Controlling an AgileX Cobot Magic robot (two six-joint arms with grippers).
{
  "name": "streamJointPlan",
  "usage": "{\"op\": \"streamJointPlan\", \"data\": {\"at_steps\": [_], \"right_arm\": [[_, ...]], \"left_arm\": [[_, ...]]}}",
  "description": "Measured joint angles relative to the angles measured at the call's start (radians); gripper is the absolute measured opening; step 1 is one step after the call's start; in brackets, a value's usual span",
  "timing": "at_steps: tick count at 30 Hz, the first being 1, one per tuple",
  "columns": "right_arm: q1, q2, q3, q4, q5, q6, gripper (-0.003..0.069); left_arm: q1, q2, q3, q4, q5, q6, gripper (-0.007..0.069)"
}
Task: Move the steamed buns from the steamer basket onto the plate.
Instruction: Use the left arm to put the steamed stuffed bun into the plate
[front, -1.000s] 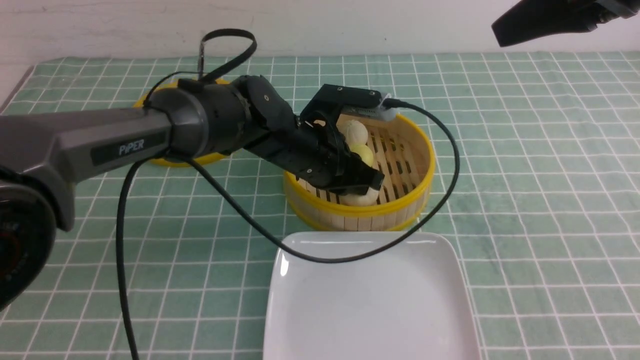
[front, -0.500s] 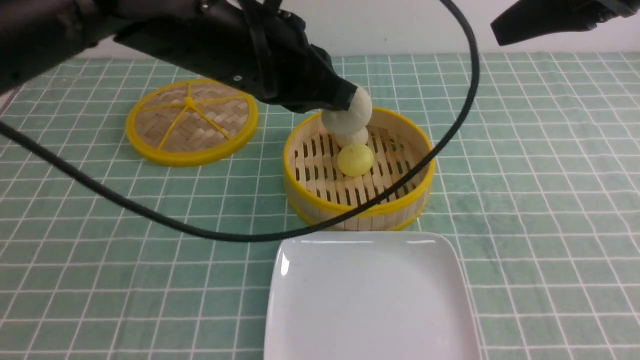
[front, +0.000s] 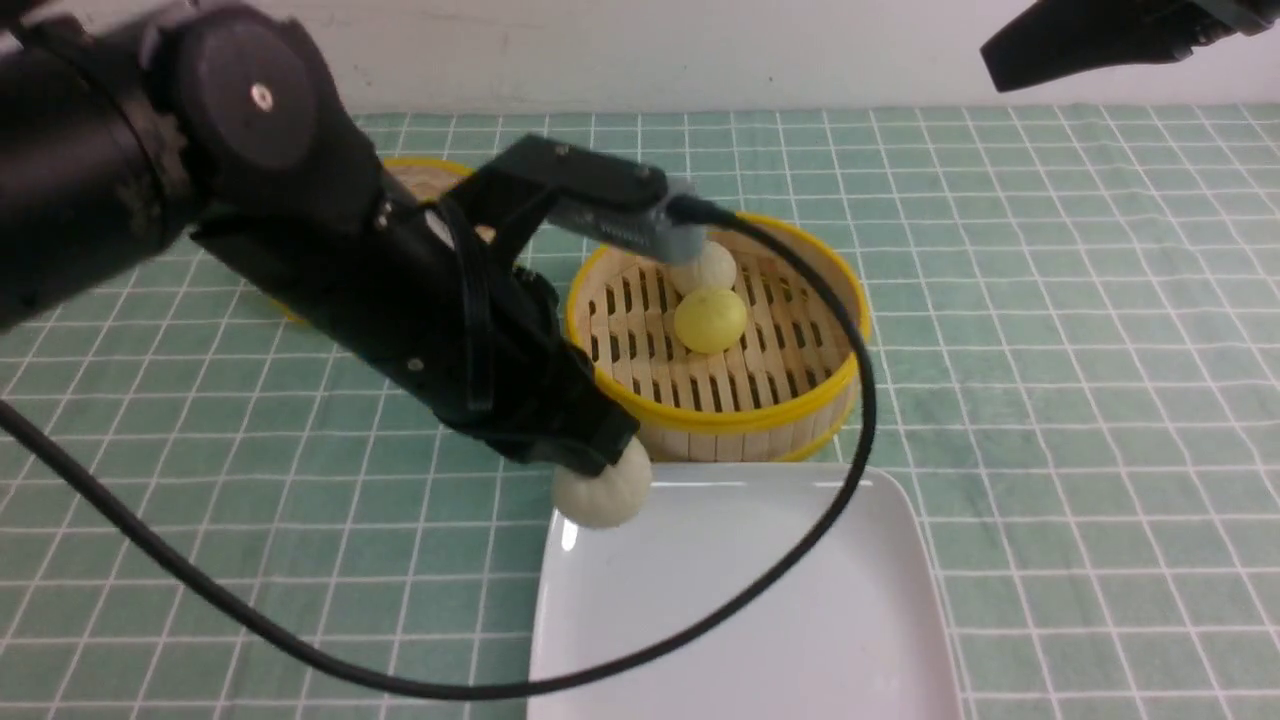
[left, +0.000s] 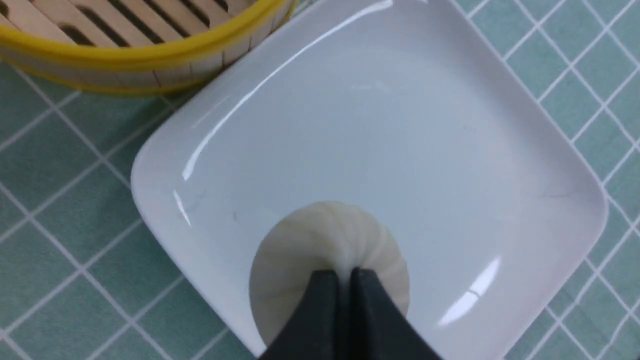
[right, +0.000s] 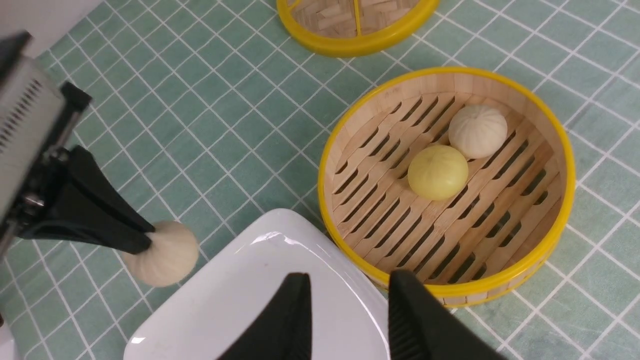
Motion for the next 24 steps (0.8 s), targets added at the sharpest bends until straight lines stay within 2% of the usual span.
{"op": "streamJointPlan", "data": {"at_steps": [4, 10, 15, 24], "right_arm": [[0.000, 0.000, 0.000, 0.000, 0.000, 0.000, 0.0240], [0.000, 0.000, 0.000, 0.000, 0.000, 0.000, 0.0240], [0.000, 0.000, 0.000, 0.000, 0.000, 0.000, 0.0240], [0.000, 0.000, 0.000, 0.000, 0.000, 0.000, 0.0240]], "left_arm": [[0.000, 0.083, 0.097, -0.077, -0.094, 0.094, 0.0021], [0.000, 0.182, 0.114, -0.171, -0.230, 0.233, 0.0021], [0.000, 0.244, 0.114, -0.171, -0.305, 0.241, 0.0022], [0.000, 0.262, 0.102, -0.167, -0.281, 0.234, 0.0044]]}}
